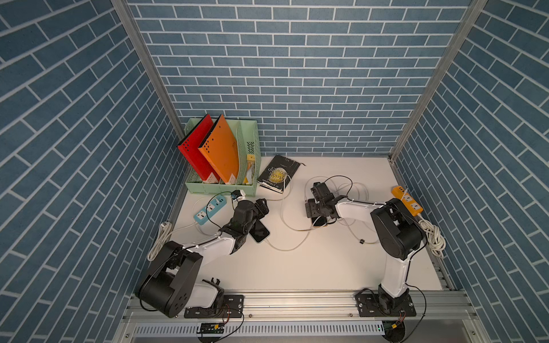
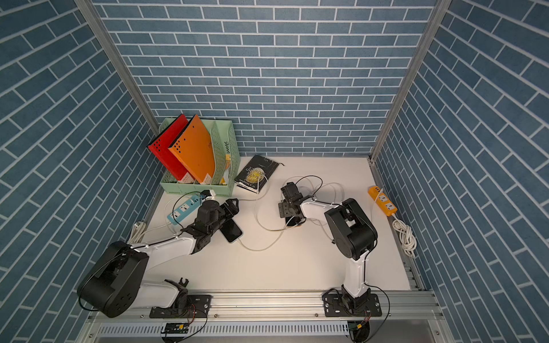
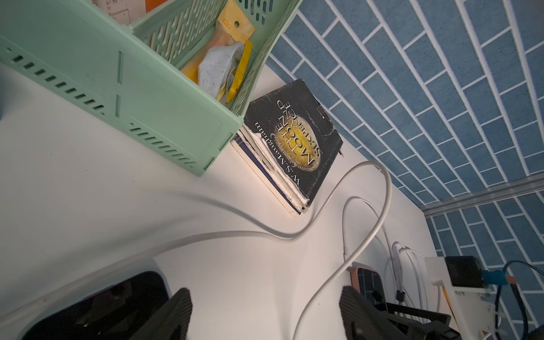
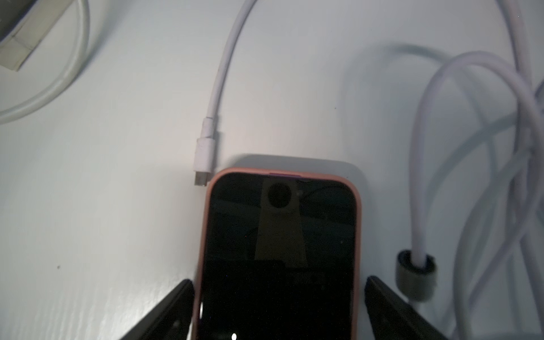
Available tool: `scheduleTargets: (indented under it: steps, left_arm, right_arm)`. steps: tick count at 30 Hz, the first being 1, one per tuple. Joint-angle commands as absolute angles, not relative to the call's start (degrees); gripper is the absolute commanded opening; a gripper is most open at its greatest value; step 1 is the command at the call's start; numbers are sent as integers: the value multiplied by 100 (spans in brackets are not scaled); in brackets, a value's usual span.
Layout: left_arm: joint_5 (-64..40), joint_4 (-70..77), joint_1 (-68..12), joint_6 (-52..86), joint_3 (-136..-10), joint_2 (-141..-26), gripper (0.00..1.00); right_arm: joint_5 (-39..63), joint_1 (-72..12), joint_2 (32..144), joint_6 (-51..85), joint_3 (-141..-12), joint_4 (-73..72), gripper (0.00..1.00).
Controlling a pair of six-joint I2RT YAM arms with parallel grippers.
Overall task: Plug the charging cable into the phone
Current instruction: Pick up the phone at the center of the board.
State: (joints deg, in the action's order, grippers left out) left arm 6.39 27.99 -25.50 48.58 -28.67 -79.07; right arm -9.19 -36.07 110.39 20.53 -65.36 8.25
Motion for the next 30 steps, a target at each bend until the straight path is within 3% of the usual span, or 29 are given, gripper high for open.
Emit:
scheduleTargets:
  steps: [1,11,16,30]
  left_arm:
    - [647,2825,-2575,4760,-2848,-7932,83]
    - [607,2849,-2575,4747,-2882,-8044,83]
    - [623,2805,-2570,4723,-2909,-8107,82]
    - [62,3664,-2573,4589,-2734,-8275,80]
  right_arm:
    - [-666,-3610,11391,2107,-6560,1165,92]
    - [-957,-3823,11806,2081,-6912,1584,84]
    - [-1096,-3890,11928,2083,-7039,1520,76]
    - [-620,-3920,11417,1678,-7541,217,57]
